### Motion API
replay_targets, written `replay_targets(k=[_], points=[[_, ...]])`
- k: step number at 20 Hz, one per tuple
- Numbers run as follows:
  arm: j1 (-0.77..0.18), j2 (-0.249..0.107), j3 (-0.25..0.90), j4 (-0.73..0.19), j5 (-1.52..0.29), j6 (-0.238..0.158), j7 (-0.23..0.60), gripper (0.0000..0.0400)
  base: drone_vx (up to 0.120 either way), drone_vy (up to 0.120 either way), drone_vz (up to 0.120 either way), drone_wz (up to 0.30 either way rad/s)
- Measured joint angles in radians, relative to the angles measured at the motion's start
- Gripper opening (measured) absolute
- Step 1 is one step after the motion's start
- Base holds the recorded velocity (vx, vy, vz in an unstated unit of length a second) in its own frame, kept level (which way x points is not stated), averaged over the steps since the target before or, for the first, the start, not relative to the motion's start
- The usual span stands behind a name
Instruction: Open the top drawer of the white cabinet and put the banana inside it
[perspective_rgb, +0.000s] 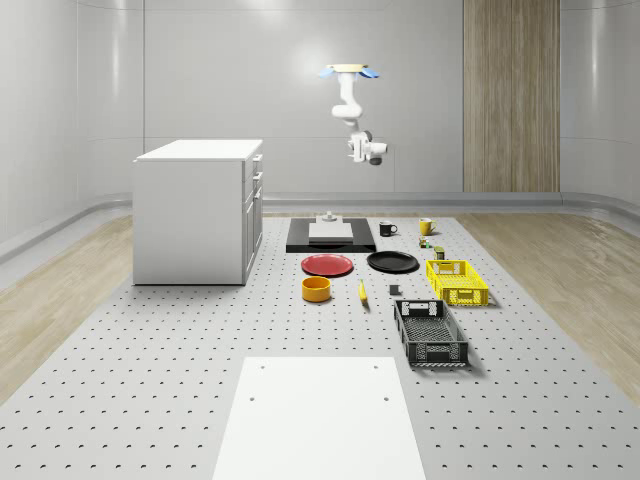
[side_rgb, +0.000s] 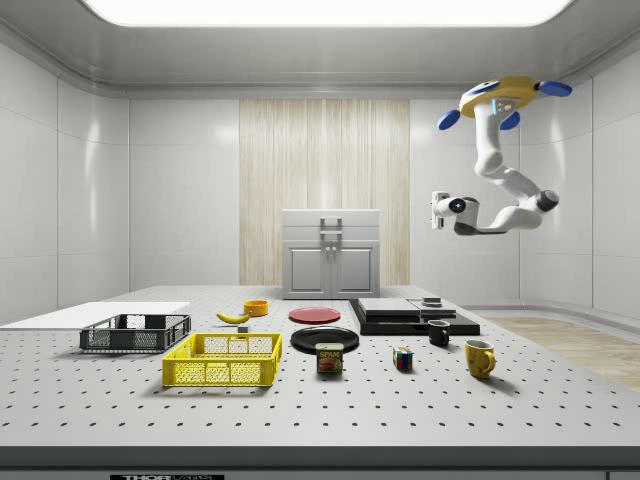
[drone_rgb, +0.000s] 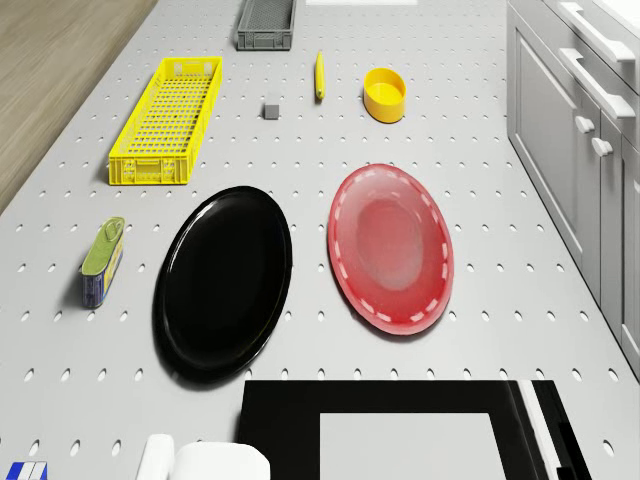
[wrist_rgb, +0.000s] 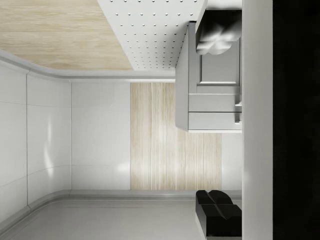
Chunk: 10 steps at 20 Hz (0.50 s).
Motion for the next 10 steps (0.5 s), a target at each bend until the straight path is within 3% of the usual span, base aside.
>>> replay_targets(k=[10], points=[[0.061,-0.047,-0.031,-0.008,-0.03,0.05,0.026,0.04,0.12,-0.12,0.0,0.0]])
